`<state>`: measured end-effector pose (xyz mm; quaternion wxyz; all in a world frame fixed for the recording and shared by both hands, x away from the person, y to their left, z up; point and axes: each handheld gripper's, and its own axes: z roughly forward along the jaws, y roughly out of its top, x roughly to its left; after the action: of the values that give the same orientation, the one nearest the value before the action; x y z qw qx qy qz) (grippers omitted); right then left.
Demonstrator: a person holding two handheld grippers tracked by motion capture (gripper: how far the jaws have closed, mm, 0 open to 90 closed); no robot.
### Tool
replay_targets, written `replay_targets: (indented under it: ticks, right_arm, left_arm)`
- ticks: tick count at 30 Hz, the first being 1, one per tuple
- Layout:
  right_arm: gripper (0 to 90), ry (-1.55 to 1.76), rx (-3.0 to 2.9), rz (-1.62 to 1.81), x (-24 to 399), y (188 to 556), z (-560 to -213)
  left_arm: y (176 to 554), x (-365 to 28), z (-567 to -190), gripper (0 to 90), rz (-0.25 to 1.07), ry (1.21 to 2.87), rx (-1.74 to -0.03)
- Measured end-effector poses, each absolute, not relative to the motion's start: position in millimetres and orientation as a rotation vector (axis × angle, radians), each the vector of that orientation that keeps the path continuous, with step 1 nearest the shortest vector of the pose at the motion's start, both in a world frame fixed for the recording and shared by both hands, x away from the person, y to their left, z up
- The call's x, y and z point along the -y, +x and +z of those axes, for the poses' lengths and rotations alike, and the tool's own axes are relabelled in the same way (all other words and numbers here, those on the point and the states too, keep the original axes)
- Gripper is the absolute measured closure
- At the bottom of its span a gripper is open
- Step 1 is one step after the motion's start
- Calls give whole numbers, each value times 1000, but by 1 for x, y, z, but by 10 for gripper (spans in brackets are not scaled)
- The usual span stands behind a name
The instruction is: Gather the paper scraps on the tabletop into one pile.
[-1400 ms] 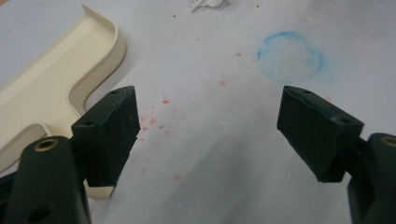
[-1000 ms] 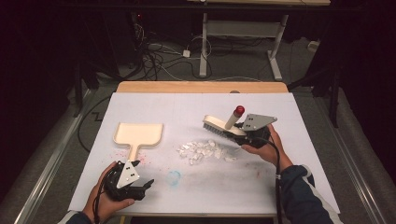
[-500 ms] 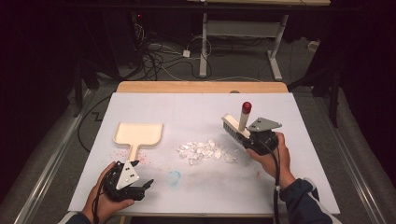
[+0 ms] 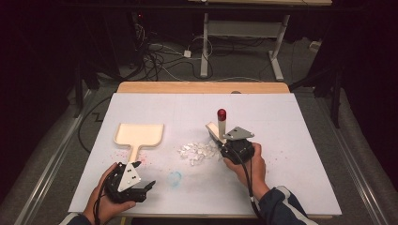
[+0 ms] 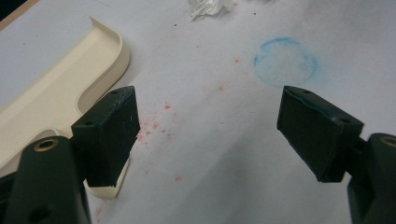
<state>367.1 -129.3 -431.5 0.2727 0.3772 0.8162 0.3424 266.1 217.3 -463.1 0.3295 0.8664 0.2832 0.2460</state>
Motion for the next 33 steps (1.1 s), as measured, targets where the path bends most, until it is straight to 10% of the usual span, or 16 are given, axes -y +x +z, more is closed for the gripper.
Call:
replay_targets:
  ticks: [20,33]
  right_arm:
    - [676,1047,-2097,1217,153,360,-395]
    - [677,1006,-2341,1458,87,343,-412]
  left_arm:
    - [267,-221,-460,205,668,2241,-768]
    - [267,-226,-459,205,678,2238,-790]
